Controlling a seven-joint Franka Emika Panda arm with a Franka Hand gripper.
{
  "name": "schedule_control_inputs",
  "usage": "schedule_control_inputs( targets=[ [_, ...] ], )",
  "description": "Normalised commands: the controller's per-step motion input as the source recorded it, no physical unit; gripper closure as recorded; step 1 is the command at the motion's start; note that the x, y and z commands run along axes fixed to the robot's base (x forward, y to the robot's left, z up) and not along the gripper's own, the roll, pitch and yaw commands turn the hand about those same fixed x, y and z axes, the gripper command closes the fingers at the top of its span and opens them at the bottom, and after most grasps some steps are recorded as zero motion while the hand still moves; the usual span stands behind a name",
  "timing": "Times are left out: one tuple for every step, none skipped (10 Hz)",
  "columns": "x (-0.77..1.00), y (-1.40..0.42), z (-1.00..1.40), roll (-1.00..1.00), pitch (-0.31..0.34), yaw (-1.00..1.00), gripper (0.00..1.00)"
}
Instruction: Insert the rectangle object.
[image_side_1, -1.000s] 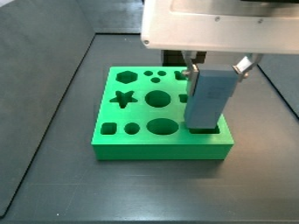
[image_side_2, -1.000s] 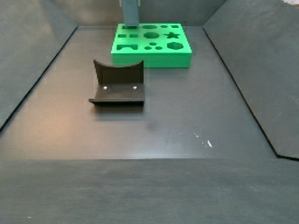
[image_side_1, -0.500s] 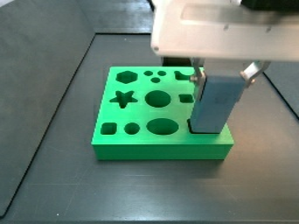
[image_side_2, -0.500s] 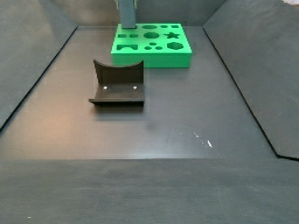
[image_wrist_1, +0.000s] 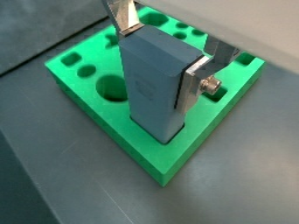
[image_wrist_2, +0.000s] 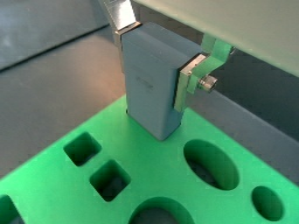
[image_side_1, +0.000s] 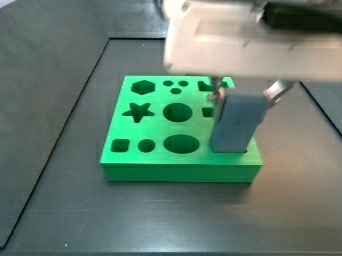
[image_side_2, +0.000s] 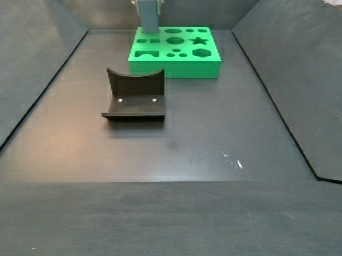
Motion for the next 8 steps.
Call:
schedule_control_inputs(
  targets=[
    [0.00, 0.00, -0.41, 0.03, -0.079, 0.00, 1.00],
    [0.13, 0.00, -0.47, 0.00, -0.090, 0.00, 1.00],
    [0.15, 0.00, -0.47, 0.03, -0.067, 0.00, 1.00],
    [0.23, 0.00, -0.42, 0.03, 0.000, 0.00, 1.00],
    [0.11, 0.00, -0.31, 0.00, 0.000, 0.00, 1.00],
    [0.00, 0.00, -0.10, 0.00, -0.031, 0.00, 1.00],
    [0.00, 0.03, 0.00, -0.02, -0.016, 0.00, 1.00],
    [0.00, 0.00, 0.00, 0.00, 0.000, 0.00, 1.00]
  ],
)
